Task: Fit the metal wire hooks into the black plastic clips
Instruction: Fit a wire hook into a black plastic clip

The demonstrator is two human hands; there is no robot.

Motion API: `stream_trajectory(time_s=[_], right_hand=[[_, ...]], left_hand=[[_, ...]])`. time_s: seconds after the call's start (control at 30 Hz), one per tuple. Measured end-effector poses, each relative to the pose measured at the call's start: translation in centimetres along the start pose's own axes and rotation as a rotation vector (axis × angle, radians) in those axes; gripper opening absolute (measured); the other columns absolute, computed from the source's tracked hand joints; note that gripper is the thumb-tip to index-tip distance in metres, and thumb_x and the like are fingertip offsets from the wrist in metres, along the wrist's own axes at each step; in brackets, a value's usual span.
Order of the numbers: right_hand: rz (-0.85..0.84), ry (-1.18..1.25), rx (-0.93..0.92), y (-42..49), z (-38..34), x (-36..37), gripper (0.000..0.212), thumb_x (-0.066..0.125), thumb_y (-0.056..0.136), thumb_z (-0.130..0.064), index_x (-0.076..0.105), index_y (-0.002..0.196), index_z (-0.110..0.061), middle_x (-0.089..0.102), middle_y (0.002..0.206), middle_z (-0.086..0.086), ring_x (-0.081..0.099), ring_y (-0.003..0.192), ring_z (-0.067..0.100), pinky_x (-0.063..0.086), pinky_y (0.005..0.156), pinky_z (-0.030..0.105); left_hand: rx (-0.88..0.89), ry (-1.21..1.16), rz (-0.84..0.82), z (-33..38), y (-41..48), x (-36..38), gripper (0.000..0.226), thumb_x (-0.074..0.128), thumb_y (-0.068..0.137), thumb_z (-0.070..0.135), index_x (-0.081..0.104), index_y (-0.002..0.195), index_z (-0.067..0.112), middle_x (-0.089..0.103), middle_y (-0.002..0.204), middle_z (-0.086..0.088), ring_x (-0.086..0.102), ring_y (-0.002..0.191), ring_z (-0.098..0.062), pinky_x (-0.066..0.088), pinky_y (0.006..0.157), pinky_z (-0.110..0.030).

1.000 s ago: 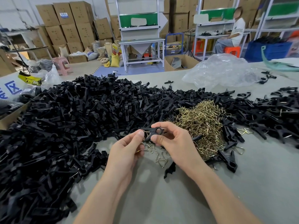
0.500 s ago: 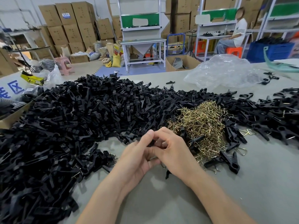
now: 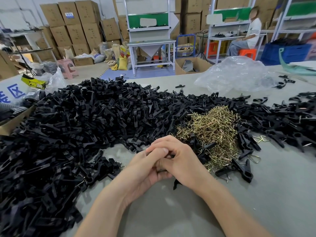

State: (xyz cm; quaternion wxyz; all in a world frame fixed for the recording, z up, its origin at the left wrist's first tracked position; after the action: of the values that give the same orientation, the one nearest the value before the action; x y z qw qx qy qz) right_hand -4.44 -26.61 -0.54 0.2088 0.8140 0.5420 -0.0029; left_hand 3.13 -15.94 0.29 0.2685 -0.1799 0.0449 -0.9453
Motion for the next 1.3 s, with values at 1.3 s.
stream_trajectory(time_s=[1.3], right_hand=[[-0.079, 0.163, 0.1, -0.1, -0.7, 0.0, 0.066, 0.081, 0.082, -0.002, 0.06, 0.132, -0.04, 0.07, 0.117, -0.003, 0.071, 0.102, 0.009, 0.054, 0.091, 0.02]], left_hand=[[0.116, -0.002, 0.05, 0.3, -0.3, 0.1, 0.028, 0.054, 0.082, 0.031, 0.059, 0.056, 0.022, 0.072, 0.084, -0.01, 0.07, 0.078, -0.018, 0.059, 0.067, -0.032]])
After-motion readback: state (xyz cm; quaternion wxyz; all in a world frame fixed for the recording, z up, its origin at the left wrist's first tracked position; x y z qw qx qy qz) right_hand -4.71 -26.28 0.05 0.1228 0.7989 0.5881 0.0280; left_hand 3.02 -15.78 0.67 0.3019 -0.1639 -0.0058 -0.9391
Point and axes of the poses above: each hand's wrist, its own y-axis towards the middle knuckle, its own x-axis out of the palm, z = x × y, the point moved 1 cm from there along y, towards the middle knuckle
